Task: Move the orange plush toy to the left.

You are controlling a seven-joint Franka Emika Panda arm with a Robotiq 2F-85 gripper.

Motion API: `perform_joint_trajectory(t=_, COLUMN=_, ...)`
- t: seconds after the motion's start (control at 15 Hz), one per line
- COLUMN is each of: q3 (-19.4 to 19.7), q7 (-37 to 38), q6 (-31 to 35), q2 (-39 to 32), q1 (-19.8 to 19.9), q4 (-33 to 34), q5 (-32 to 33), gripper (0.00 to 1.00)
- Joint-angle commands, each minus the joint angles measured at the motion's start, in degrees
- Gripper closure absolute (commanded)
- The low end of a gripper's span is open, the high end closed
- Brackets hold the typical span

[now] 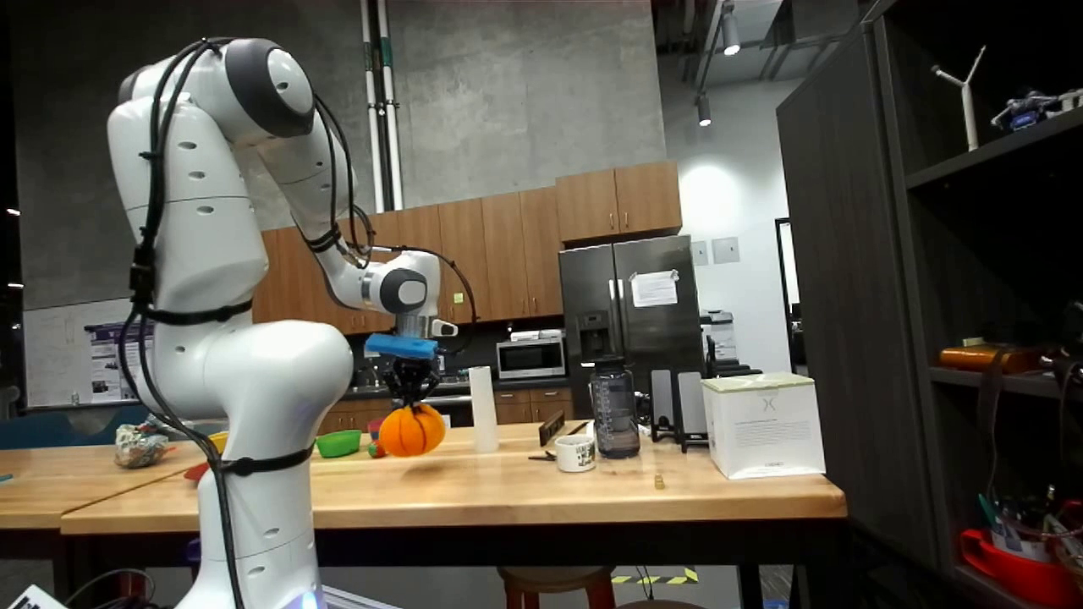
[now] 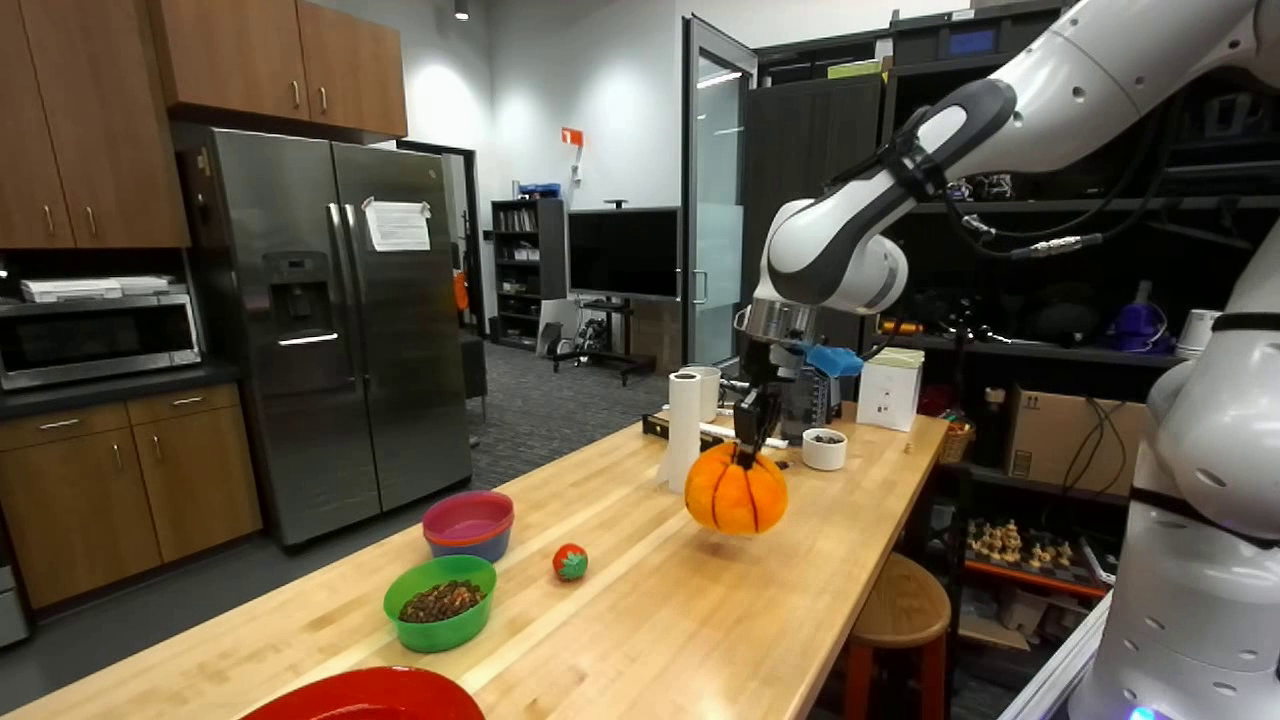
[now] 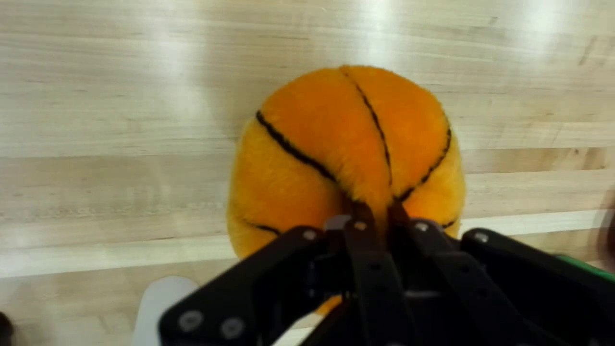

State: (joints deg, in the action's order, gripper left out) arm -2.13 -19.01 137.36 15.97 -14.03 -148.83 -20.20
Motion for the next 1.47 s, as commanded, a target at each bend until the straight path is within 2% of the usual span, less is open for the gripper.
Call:
perform_joint_trajectory(t=0.0, q3=-1.5, q7=-2.3, q6=-2.0, q2=-0.1, q1=-2.2, q4=1.7, q5=-1.7, gripper=0.98)
perform_joint_trajectory(t=0.53, q3=-6.9, q7=-1.3, q6=-1.1, q2=-5.9, q1=-5.7, q4=7.2, q5=-0.9, gripper=0.98)
perform_joint_trajectory(t=1.13, q3=-13.8, q7=0.6, q6=-2.0, q2=-18.9, q1=-5.6, q4=19.2, q5=2.1, gripper=0.98)
perform_joint_trajectory(t=1.4, q3=-16.3, q7=0.6, q6=-3.2, q2=-22.6, q1=-5.7, q4=23.6, q5=3.0, gripper=0.98)
